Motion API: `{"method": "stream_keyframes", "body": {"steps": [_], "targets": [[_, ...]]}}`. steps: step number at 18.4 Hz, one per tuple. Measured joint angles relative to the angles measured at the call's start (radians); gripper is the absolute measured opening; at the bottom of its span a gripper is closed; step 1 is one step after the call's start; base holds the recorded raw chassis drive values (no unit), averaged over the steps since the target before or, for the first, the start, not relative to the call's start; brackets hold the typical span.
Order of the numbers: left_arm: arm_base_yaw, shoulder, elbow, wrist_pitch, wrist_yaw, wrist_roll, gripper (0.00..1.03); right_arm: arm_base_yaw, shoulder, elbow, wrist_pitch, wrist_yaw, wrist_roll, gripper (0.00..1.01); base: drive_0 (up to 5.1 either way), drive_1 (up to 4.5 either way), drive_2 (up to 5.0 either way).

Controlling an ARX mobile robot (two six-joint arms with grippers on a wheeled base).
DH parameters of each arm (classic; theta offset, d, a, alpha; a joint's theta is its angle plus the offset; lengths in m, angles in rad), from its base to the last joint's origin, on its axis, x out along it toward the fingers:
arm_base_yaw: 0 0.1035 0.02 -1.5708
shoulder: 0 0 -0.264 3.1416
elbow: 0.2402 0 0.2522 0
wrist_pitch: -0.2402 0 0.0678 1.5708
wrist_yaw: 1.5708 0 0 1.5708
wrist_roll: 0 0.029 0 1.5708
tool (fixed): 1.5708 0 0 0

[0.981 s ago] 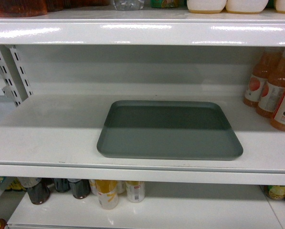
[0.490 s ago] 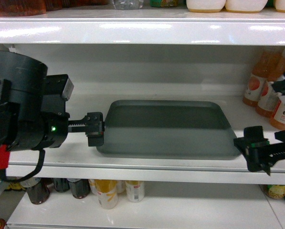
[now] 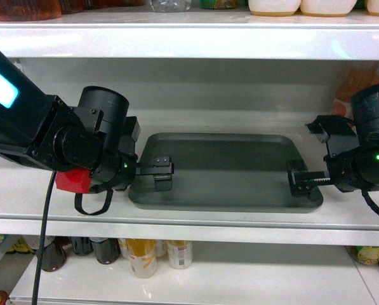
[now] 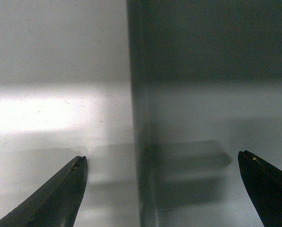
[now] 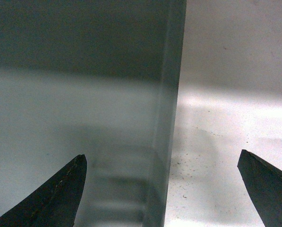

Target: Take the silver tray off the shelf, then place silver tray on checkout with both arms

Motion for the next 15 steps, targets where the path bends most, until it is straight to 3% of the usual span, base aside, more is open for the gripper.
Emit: {"method": "stream_keyframes", "body": {"steps": [4, 5, 10, 14, 15], "targets": [[-0.005, 0.013, 0.023, -0.022, 0.007, -0.009, 0.98, -0.001, 0.038, 0.055, -0.038, 0.003, 0.012, 0.97, 0.0, 0.0, 0.0], [-0.004, 0.016, 0.032, -0.042, 0.007, -0.012, 0.95, 0.0, 0.042, 0.061, -0.045, 0.0, 0.016, 0.93, 0.0, 0.0, 0.0], [0.003, 0.03, 0.066, -0.1, -0.024, -0.034, 0.64, 0.002, 0.048, 0.081, -0.08, -0.02, 0.023, 0.62, 0.0, 0.0, 0.0], [0.005, 0.026, 0.017, -0.046, 0.007, -0.111, 0.22, 0.002, 0.041, 0.05, -0.052, -0.02, 0.031, 0.17, 0.0, 0.0, 0.0], [0.013, 0.012, -0.014, -0.018, 0.012, -0.133, 0.12, 0.001, 0.03, 0.023, -0.022, -0.02, 0.056, 0.06, 0.0, 0.0, 0.0]]}}
